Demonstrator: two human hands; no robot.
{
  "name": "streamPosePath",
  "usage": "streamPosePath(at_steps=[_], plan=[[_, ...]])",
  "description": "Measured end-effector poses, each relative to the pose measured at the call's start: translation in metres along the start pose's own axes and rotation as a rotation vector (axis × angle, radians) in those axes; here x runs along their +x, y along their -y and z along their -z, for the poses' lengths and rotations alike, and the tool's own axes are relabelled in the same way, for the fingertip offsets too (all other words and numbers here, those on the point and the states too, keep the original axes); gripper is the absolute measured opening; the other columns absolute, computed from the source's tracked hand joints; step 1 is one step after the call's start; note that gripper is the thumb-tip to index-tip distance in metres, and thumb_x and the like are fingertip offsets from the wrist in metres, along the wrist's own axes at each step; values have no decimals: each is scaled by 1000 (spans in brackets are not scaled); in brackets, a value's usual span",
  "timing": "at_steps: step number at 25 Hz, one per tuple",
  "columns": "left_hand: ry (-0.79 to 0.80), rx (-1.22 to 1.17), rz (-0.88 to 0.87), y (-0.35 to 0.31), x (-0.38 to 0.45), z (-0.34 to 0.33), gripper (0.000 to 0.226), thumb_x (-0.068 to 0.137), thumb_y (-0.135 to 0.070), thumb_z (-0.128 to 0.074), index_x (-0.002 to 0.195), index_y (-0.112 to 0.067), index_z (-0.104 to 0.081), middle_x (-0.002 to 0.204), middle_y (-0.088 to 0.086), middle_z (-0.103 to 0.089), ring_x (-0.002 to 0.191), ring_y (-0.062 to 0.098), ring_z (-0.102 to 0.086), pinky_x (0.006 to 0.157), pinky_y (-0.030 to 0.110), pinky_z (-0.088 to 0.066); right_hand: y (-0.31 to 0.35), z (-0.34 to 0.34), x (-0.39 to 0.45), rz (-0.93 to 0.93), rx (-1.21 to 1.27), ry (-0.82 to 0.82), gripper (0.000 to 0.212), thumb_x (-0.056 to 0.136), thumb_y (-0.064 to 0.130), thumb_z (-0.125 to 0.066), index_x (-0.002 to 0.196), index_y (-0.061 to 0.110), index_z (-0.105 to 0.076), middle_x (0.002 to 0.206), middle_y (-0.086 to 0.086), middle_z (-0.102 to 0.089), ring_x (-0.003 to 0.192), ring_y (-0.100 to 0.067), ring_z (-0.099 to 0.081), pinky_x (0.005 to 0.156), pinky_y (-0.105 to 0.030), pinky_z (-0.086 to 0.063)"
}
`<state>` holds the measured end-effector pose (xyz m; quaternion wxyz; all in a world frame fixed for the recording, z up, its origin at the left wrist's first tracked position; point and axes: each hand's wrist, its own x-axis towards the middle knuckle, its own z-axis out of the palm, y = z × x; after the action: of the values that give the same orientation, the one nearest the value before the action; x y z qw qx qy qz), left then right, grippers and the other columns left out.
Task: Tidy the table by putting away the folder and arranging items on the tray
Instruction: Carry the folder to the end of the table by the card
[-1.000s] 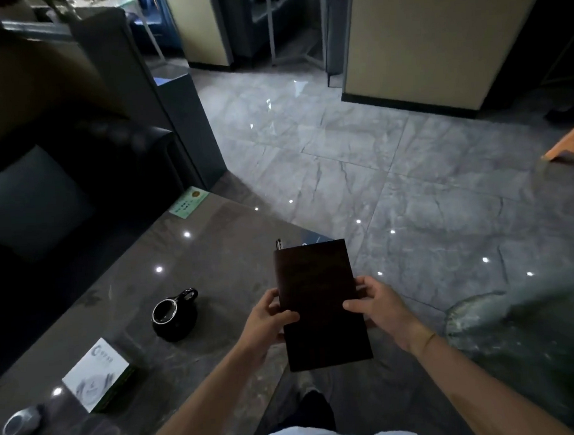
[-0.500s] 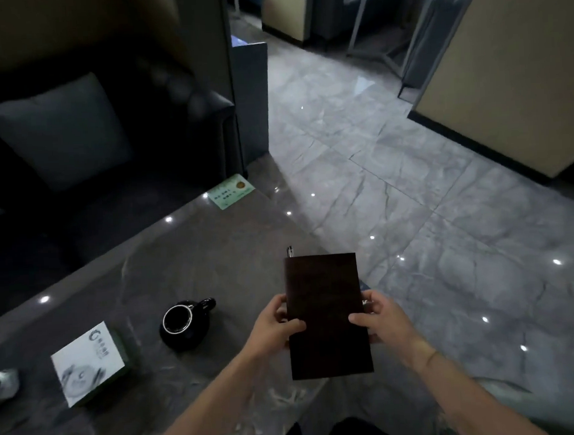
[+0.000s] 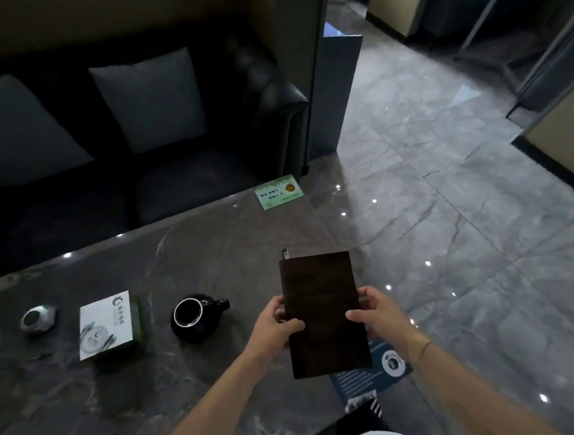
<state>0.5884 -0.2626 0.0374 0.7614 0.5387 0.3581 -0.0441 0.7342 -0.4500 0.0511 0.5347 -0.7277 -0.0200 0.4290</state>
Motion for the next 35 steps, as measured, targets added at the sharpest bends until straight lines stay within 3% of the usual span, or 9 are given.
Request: streamPosePath(at_steps=[3, 7, 17, 21, 25, 27, 29, 32, 35], plan=[[-107, -48, 10, 1, 6, -25, 41, 81, 4, -65, 111, -23, -59, 102, 13, -67, 84, 22, -70, 62, 30, -55, 14, 23, 23, 0, -97, 74, 27, 80, 0, -73, 101, 12, -62, 93, -10, -71, 79, -20, -72, 61, -29, -56], [-221, -122, 21, 3, 14, -61, 42, 81, 3, -67, 112, -24, -60, 96, 8, -70, 81, 20, -72, 61, 32, -57, 29, 53, 45, 55, -216, 171, 27, 78, -5, -73, 99, 6, -61, 94, -15, -68, 84, -24, -67, 80, -40, -55], [-424, -123, 84, -4, 35, -100, 40, 84, -3, -67, 116, -24, -56, 109, 5, -67, 93, 17, -69, 60, 23, -56, 48, 77, 93, 6, -355, 287, 22, 81, 1, -73, 93, 15, -61, 95, -8, -67, 86, -24, -68, 69, -40, -59], [-459, -61, 108, -10, 58, -86, 39, 83, -3, -67, 115, -22, -56, 111, 3, -66, 97, 16, -67, 65, 25, -55, 43, 67, 121, -16, -442, 254, 23, 78, 12, -76, 91, 23, -62, 97, -2, -70, 88, -20, -69, 71, -39, -60], [-466, -12, 135, -19, 92, -62, 38, 81, -2, -68, 110, -24, -58, 106, -2, -67, 95, 14, -67, 67, 26, -56, 48, 48, 154, -53, -479, 187, 21, 78, 15, -76, 91, 26, -62, 97, 2, -70, 91, -20, -68, 84, -48, -58], [-487, 29, 149, -24, 112, -50, 37, 78, -1, -69, 106, -23, -59, 102, -2, -68, 92, 13, -68, 72, 30, -57, 53, 37, 171, -52, -507, 149, 20, 78, 16, -75, 88, 28, -61, 92, 4, -70, 90, -18, -68, 82, -42, -58], [-514, 88, 162, -28, 131, -40, 37, 75, -1, -71, 104, -22, -60, 98, -3, -69, 89, 11, -67, 78, 31, -57, 58, 28, 186, -32, -561, 114, 20, 79, 18, -75, 87, 29, -60, 88, 8, -69, 88, -15, -67, 72, -27, -53], [-541, 185, 179, -32, 154, -27, 38, 72, -6, -73, 104, -23, -60, 99, -6, -70, 91, 10, -65, 82, 29, -53, 61, 16, 205, -21, -621, 76, 28, 82, 20, -73, 107, 23, -61, 99, 3, -69, 87, -11, -63, 79, -25, -48], [-558, 270, 192, -34, 171, -19, 40, 70, -12, -73, 106, -23, -60, 101, -5, -68, 94, 13, -65, 81, 26, -51, 66, 6, 215, 10, -723, 15, 39, 86, 22, -69, 124, 18, -58, 116, -3, -68, 104, -21, -63, 90, -32, -49]])
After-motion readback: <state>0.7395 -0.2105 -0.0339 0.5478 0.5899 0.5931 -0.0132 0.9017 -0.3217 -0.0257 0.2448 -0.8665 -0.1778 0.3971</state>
